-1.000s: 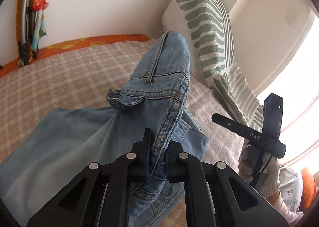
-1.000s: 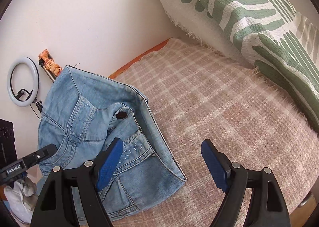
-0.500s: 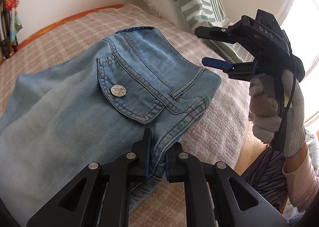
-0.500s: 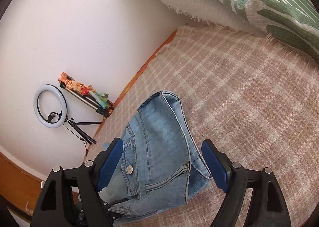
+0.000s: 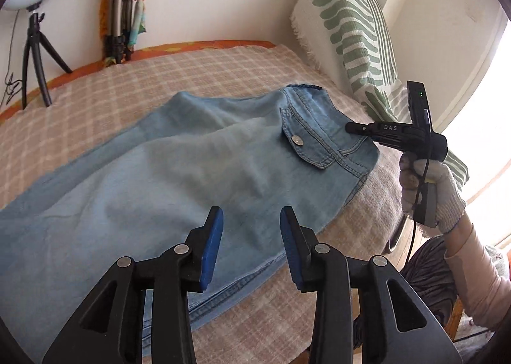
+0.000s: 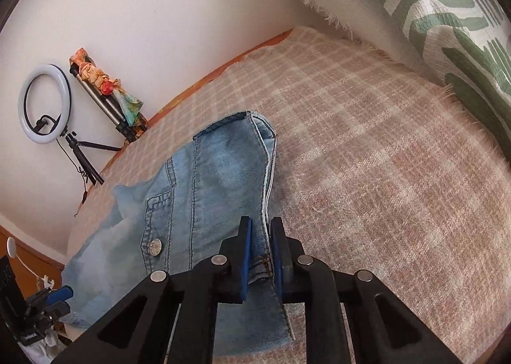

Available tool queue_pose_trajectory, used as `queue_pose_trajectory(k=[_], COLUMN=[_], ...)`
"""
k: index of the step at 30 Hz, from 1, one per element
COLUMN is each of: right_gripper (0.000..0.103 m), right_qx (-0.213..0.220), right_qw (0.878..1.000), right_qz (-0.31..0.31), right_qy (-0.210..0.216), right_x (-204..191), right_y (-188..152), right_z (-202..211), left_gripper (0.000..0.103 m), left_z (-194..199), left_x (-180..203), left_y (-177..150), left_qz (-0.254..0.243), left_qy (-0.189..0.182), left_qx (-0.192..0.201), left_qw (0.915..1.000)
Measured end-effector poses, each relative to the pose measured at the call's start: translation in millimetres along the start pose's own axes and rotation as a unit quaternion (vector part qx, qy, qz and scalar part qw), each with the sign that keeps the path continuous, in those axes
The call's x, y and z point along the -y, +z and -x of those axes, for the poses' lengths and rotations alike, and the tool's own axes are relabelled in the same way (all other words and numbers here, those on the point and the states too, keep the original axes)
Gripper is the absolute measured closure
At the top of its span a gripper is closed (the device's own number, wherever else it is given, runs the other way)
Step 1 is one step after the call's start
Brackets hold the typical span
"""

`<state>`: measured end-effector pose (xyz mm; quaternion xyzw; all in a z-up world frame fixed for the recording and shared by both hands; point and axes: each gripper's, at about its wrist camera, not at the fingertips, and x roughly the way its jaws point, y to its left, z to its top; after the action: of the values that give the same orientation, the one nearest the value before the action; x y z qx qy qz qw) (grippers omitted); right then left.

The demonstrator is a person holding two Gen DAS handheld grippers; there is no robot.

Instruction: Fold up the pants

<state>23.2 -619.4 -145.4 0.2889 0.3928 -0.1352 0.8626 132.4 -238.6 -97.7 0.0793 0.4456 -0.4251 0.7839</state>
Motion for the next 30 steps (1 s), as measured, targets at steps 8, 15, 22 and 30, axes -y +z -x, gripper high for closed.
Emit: queue_pose_trajectory(k=[8, 15, 22, 30], right_gripper=[0.094, 0.059, 0.039, 0.033], right_qx=[0.007, 0.077, 0.009, -0.101], right_qw=[0.992, 0.991, 0.978, 0.962], right_qz=[0.053, 0.087, 0.192, 0.204], right_qy=[-0.116, -0.061, 0.08, 0.152], right_x=[-12, -61, -148, -204], right_y=[3, 14, 26, 34], right_z=[-10, 25, -30, -129], left_gripper=[0.068, 0.067, 0.067, 0.067], left_z=[-8, -9, 16, 13], left_x=[-49, -37, -42, -62], left_y=[-53, -75, -68, -82], left_qz=[0.063, 0.032, 0.035, 0.049], left_qy=[0.016, 0.009, 0.036, 0.054], left_qx=[-0.047, -0.059, -0.007, -0.023], left_qw=[0.9968, 0.9977, 0.9987, 0.9971])
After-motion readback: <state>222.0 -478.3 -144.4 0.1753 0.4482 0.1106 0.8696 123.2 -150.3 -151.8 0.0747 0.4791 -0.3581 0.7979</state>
